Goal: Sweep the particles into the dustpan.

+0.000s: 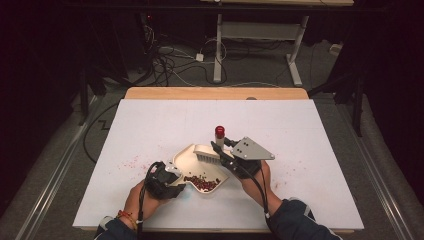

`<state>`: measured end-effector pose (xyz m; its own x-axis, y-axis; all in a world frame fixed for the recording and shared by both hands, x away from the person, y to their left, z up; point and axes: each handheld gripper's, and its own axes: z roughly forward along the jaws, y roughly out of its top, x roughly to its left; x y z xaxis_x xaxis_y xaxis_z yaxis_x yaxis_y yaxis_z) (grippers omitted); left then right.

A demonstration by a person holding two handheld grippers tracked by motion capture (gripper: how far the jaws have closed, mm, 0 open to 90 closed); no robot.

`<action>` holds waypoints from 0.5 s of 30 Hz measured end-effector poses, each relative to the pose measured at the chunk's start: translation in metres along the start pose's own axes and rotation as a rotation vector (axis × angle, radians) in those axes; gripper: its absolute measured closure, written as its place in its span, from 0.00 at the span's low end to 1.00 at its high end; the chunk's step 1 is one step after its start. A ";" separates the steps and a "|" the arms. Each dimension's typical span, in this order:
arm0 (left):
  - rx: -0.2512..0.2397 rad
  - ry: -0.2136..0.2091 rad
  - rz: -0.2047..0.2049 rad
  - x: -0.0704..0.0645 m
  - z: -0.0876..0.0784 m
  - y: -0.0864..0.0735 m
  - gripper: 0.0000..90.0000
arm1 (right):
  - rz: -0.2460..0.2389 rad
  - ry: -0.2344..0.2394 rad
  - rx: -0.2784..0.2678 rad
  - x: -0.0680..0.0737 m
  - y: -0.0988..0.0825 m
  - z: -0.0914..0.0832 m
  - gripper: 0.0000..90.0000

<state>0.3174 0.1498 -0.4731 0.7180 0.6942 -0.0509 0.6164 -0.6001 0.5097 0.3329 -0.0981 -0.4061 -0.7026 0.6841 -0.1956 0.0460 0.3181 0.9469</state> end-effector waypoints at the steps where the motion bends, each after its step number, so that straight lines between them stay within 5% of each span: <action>1: -0.007 0.001 -0.001 0.000 0.000 0.000 0.71 | 0.003 0.008 -0.001 0.002 -0.001 0.001 0.78; 7: -0.033 0.006 -0.034 -0.002 0.003 -0.002 0.71 | 0.005 0.062 0.003 0.015 -0.001 0.000 0.78; 15: -0.035 0.017 -0.026 0.000 0.001 -0.001 0.71 | 0.013 0.090 -0.004 0.032 0.000 -0.007 0.78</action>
<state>0.3171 0.1503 -0.4749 0.6963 0.7160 -0.0504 0.6228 -0.5678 0.5383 0.3059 -0.0808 -0.4101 -0.7627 0.6266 -0.1600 0.0531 0.3072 0.9502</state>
